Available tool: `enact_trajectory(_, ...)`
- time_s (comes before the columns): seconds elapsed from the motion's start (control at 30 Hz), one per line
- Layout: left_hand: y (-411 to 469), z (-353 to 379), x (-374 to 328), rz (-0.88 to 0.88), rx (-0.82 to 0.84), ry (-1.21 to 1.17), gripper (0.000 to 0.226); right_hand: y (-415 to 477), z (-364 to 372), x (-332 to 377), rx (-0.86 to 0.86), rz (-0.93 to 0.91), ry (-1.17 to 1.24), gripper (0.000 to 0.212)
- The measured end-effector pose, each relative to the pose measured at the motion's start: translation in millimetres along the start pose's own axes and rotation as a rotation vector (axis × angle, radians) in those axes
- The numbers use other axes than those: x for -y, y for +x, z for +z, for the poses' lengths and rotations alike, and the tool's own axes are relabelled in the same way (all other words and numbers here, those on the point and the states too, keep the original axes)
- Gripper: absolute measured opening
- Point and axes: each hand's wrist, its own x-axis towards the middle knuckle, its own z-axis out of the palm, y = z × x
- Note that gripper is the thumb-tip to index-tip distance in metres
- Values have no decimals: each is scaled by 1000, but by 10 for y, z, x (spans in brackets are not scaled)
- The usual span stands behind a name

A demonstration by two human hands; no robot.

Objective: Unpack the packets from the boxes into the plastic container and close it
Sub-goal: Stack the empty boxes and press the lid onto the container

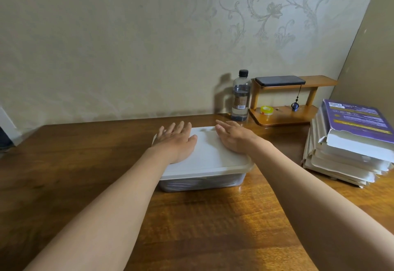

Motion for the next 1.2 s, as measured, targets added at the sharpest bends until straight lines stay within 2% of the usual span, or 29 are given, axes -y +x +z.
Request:
enact_trajectory(0.47, -56, 41, -31, 14, -98, -11, 64, 22, 51, -6, -91, 6, -31, 54)
enact_trajectory(1.07, -70, 23, -28, 13, -99, -35, 66, 78, 96, -14, -132, 37, -97, 57)
enact_trajectory(1.13, -117, 9, -41, 28, -139, -51, 61, 61, 99, -15, -141, 43, -92, 56)
enact_trajectory(1.2, -199, -38, -47, 26, -257, -108, 52, 44, 94, -8, -124, 50, -93, 56)
